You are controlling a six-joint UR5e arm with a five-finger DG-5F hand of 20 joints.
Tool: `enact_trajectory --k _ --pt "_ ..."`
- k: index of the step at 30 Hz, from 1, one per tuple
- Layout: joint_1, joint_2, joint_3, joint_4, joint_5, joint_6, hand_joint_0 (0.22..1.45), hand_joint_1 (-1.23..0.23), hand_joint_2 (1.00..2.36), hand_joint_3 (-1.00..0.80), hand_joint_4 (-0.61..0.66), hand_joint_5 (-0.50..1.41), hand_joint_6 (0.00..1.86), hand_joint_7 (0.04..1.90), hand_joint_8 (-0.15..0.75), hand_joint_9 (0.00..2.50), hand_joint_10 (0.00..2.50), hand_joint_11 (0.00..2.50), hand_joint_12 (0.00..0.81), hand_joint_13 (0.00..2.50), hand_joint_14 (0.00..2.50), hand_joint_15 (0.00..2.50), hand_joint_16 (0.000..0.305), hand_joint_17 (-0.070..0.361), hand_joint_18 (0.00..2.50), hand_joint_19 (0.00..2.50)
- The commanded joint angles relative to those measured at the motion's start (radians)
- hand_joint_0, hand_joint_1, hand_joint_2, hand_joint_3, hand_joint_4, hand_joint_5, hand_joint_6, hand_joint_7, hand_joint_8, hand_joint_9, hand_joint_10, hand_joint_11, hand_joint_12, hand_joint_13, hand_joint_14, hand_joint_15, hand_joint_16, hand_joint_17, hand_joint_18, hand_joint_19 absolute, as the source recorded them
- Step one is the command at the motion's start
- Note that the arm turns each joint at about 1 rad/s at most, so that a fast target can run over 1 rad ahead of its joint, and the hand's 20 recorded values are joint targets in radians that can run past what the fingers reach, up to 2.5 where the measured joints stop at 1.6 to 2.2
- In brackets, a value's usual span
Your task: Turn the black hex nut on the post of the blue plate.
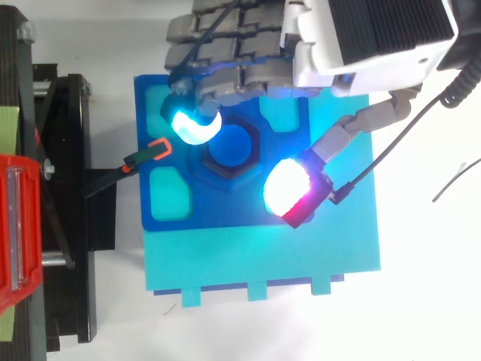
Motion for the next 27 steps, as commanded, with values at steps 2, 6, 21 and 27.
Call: enact_trajectory --k 2,6,21,27 --pt "0.010 -0.001 0.020 0.003 0.006 0.000 0.47 -0.45 1.00 -0.50 0.21 -0.19 0.50 0.83 0.279 0.38 0.00 0.00 0.385 0.30 0.00 0.01 0.050 0.113 0.15 0.18" --pt "0.024 -0.001 0.020 0.009 0.028 0.000 0.47 -0.45 1.00 -0.50 0.21 -0.19 0.50 0.83 0.278 0.38 0.00 0.00 0.384 0.30 0.00 0.02 0.050 0.113 0.15 0.18" --pt "0.095 -0.003 0.020 0.036 0.126 -0.003 0.47 -0.45 1.00 -0.50 0.21 -0.19 0.50 0.83 0.278 0.39 0.00 0.00 0.386 0.29 0.00 0.02 0.050 0.113 0.14 0.18" --pt "0.113 -0.041 0.026 0.044 0.145 0.000 0.47 -0.44 1.00 -0.50 0.21 -0.19 0.50 0.81 0.278 0.38 0.00 0.00 0.389 0.26 0.00 0.00 0.051 0.114 0.13 0.18"
